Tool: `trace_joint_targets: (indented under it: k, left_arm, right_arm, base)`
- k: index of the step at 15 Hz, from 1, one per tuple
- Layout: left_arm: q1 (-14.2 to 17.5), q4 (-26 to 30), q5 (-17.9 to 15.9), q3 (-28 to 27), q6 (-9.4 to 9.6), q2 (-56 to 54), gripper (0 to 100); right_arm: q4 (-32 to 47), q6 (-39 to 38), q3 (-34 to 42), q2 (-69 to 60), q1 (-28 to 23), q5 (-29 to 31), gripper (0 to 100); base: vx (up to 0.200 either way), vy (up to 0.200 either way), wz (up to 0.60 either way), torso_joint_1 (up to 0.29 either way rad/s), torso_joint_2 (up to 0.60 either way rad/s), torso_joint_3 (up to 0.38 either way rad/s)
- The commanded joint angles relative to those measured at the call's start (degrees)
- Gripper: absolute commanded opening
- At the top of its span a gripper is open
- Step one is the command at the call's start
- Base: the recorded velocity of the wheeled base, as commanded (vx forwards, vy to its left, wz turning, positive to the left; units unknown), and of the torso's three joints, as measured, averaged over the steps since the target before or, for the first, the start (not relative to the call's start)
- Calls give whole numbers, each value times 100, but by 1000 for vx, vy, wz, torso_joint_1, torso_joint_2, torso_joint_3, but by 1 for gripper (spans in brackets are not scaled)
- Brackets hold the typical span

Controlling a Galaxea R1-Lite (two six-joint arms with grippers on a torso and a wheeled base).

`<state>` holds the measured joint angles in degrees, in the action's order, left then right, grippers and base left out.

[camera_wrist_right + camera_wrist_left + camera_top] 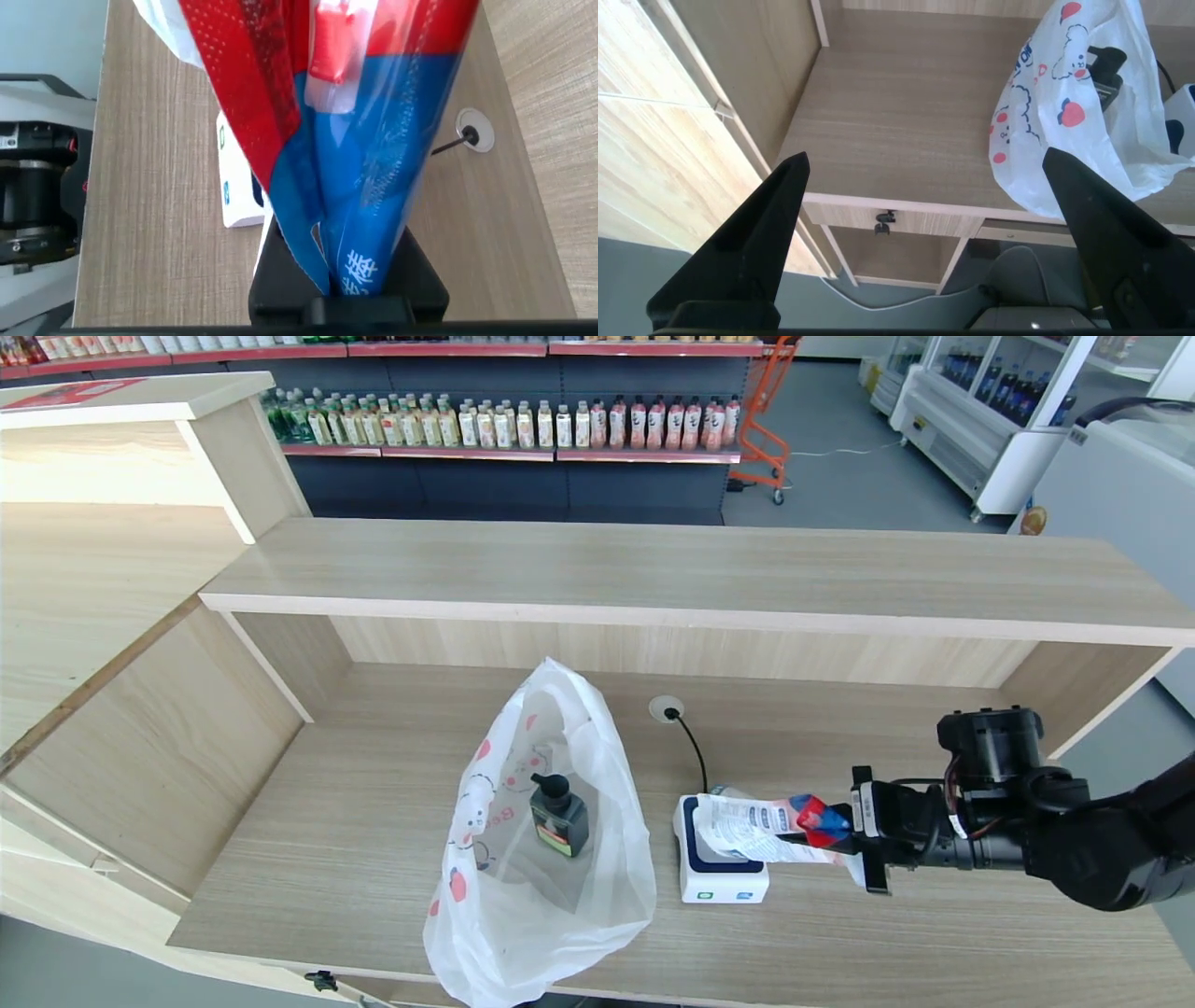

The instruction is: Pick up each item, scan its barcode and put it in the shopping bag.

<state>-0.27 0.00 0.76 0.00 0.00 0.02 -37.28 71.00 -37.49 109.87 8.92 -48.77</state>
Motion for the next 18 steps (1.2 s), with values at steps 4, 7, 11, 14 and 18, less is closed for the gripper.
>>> trace_joint_targets:
  k: [4,7,11,14,18]
  left_arm:
    - [0,0,4,0,0,-2,100]
    - [0,0,4,0,0,-2,100]
    - [0,0,4,0,-9,-2,100]
    - [0,0,4,0,-9,-2,100]
    - [0,0,4,0,0,-2,100]
  right_arm:
    - [-289,-7,-382,597,127,-62,0]
    - [-394,-25,-453,728,171,-53,0]
    - [-412,-288,-602,605,162,-53,0]
    - [-412,-350,-655,579,154,-53,0]
    - [-421,-341,-646,579,154,-53,0]
  base:
    - [0,0,0,0,0,0]
    - [0,0,0,0,0,0]
    - [0,0,0,0,0,0]
    - [0,0,0,0,0,0]
    - [0,0,0,0,0,0]
